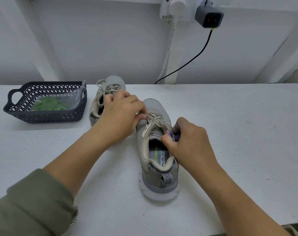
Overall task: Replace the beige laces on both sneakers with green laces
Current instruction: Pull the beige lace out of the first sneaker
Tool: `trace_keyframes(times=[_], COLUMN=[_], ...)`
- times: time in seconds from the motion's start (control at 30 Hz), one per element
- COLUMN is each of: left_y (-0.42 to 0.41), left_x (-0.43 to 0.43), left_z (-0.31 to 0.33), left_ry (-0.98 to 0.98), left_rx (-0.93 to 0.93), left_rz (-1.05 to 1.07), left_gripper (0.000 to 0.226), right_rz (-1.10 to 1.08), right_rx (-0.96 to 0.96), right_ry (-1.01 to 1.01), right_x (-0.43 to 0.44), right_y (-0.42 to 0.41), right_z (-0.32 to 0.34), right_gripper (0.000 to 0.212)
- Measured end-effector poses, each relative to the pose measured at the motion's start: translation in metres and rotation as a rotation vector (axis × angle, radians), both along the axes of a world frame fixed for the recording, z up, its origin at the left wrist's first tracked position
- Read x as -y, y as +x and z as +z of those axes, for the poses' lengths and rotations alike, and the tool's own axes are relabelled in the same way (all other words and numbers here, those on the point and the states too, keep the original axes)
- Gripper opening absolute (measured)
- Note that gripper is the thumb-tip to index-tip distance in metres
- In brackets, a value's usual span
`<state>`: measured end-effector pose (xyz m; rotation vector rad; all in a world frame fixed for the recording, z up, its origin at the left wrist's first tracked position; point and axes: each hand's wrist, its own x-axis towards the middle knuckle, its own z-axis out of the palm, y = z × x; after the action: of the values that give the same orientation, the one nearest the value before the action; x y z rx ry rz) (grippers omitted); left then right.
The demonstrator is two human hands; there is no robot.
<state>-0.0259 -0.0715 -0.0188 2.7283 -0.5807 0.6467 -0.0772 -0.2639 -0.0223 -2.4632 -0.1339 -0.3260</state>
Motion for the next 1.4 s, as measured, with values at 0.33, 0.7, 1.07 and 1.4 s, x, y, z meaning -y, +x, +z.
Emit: trace_keyframes(times=[0.33,0.7,1.07,1.4], left_y=[0.001,-0.006,-0.03,-0.041], left_x=[-0.004,-0.009,-0.012,0.001], left_z=[0.016,0.019,0.008,0.0], left_ry=[-0.143,0.12,-0.077,-0.284], left_rx=[-0.267,-0.023,-0.369,-0.267], left_rz=[0.075,0.213,-0.08,-0.017], left_gripper=[0.043,0.018,0.016,0.028], right_rz=[-0.005,0.001,0.315,0.372], right_rx=[-0.021,-0.041,-0.208,-0.203], right_ry=[-0.007,-0.038,-0.234,-0.26], right_x=[-0.001,-0.003,0.021,0.017], right_y=[-0.002,-0.002,0.049,0.051], right_z=[0.002,0.006,0.021,0.023], right_gripper=[0.021,0.019,0.022,0.01])
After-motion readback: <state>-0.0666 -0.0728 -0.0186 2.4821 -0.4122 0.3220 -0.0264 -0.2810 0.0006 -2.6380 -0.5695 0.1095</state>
